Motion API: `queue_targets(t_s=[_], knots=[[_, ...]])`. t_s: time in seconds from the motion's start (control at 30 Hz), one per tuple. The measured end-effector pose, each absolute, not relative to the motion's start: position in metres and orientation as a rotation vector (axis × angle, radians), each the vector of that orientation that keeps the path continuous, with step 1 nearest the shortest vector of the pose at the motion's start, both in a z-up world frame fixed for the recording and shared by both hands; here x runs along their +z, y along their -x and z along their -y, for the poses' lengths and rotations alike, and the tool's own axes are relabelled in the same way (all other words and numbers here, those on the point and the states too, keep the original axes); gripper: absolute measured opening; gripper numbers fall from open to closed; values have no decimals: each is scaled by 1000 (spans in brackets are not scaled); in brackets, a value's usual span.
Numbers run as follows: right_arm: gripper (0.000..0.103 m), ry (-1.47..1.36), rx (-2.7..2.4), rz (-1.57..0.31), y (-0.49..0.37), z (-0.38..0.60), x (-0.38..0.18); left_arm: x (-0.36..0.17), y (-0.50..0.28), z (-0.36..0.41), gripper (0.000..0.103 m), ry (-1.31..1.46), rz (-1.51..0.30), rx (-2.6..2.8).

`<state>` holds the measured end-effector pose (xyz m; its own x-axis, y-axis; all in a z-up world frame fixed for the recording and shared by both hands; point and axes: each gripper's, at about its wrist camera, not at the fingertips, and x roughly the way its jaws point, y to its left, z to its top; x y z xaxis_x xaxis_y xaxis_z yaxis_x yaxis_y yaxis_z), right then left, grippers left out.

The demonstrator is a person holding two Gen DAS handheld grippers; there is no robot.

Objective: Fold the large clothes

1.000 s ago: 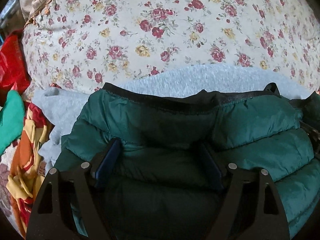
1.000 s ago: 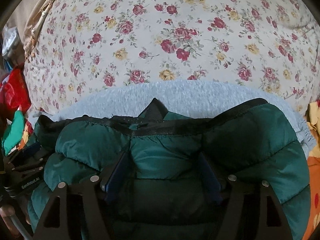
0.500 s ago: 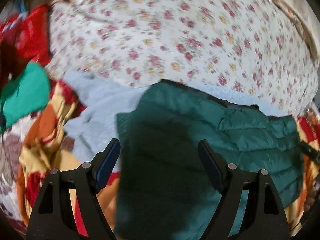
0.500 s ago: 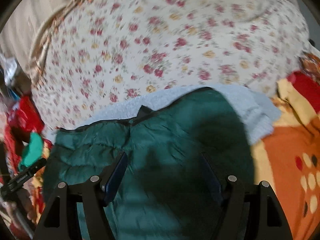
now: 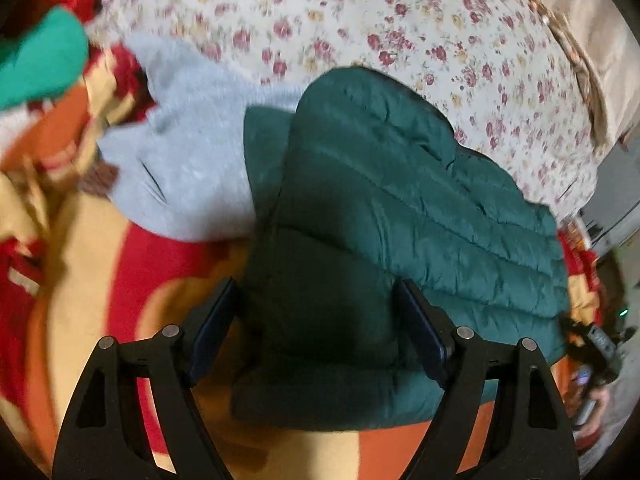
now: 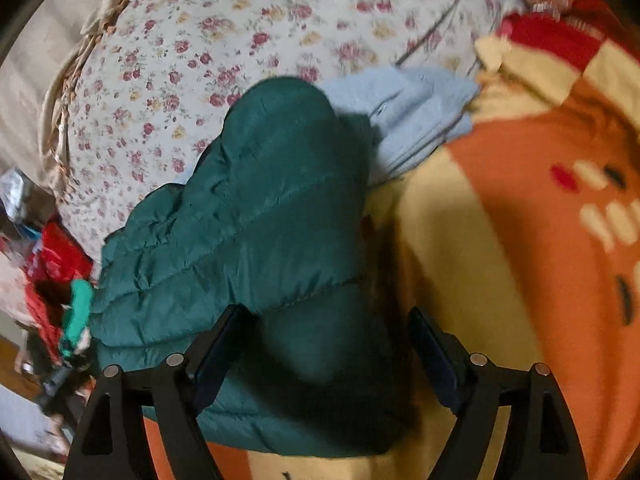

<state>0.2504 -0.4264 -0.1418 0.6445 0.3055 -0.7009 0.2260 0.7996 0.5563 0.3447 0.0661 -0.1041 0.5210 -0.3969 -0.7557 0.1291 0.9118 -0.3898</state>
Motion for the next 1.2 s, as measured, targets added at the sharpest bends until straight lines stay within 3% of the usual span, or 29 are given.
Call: queue_targets(t_s=[0.17, 0.27, 0.3, 0.33, 0.4, 0.43, 0.57, 0.67, 0.73, 0.77, 0.8, 0.87, 1.2], knots=[[103, -760, 158, -912, -270, 422, -163, -126, -368, -68, 101, 468, -1036, -394], [100, -795, 158, -899, -272, 423, -162, -136, -372, -61, 101, 533, -1072, -420], [87, -826, 171, -889, -270, 423, -160, -130, -370, -58, 89, 516, -1061, -426], [81, -844, 181, -887, -268, 424, -159, -125, -368, -55, 70, 503, -1053, -437], [57, -854, 200, -871, -262, 423, -150, -107, -360, -53, 51, 499, -1034, -461], [53, -849, 209, -862, -260, 422, -146, -103, -357, -52, 45, 490, -1027, -462], [43, -836, 264, -834, -241, 418, -126, -80, -334, -45, 41, 423, -997, -453], [42, -826, 296, -850, -222, 414, -124, -72, -318, -49, 41, 394, -1003, -452], [43, -798, 288, -874, -218, 413, -129, -75, -311, -51, 47, 372, -1012, -444], [49, -776, 270, -895, -220, 413, -134, -80, -311, -51, 49, 362, -1020, -435], [62, -765, 256, -918, -224, 413, -139, -86, -311, -53, 53, 361, -1028, -428], [70, -784, 238, -938, -227, 418, -145, -94, -312, -62, 55, 422, -1048, -440], [72, -704, -92, -721, -196, 462, -101, -57, -292, -97, 55, 399, -926, -333]])
